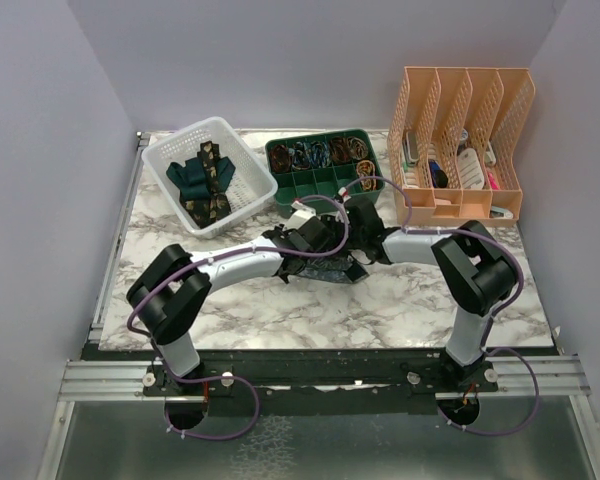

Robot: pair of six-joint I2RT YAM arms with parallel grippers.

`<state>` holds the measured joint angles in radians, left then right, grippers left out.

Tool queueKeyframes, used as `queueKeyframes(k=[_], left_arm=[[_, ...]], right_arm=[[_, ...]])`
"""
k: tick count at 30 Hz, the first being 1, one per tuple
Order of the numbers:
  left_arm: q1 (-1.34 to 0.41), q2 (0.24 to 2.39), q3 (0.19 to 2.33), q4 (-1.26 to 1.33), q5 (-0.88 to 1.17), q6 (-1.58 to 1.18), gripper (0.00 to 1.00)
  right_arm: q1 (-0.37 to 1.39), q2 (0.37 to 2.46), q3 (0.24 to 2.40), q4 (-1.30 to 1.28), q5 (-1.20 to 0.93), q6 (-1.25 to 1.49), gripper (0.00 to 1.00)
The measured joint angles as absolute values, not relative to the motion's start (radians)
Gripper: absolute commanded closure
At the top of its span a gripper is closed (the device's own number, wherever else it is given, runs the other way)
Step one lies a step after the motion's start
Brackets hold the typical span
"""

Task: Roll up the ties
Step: Roll the tie at the center of the board.

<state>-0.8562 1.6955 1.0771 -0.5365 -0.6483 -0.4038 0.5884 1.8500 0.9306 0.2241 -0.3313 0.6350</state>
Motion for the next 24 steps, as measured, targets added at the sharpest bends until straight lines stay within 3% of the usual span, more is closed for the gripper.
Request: queueKeyframes(k=[1, 4, 8, 24], left_arm=[[-0.859, 1.700, 1.084, -0.541, -0.648, -0.411, 0.90], [-0.860, 1.712, 1.098, -0.542, -0.646, -0.432, 0.68], [-0.860, 1.717, 1.102, -0.538, -0.628, -0.453, 0.52], [-0.860, 1.715, 1.108, -0.472, -0.421, -0.441, 0.31]], right_arm=[[0.587, 1.848, 0.928, 0.226, -0.331, 0.638, 0.44], [0.582, 1.843, 0.920, 0.229, -0.331, 0.646, 0.44], [0.579, 1.842, 0.918, 0.231, -0.332, 0.655, 0.43], [0.554, 1.836, 0.916, 0.225, -0.332, 0.649, 0.41]])
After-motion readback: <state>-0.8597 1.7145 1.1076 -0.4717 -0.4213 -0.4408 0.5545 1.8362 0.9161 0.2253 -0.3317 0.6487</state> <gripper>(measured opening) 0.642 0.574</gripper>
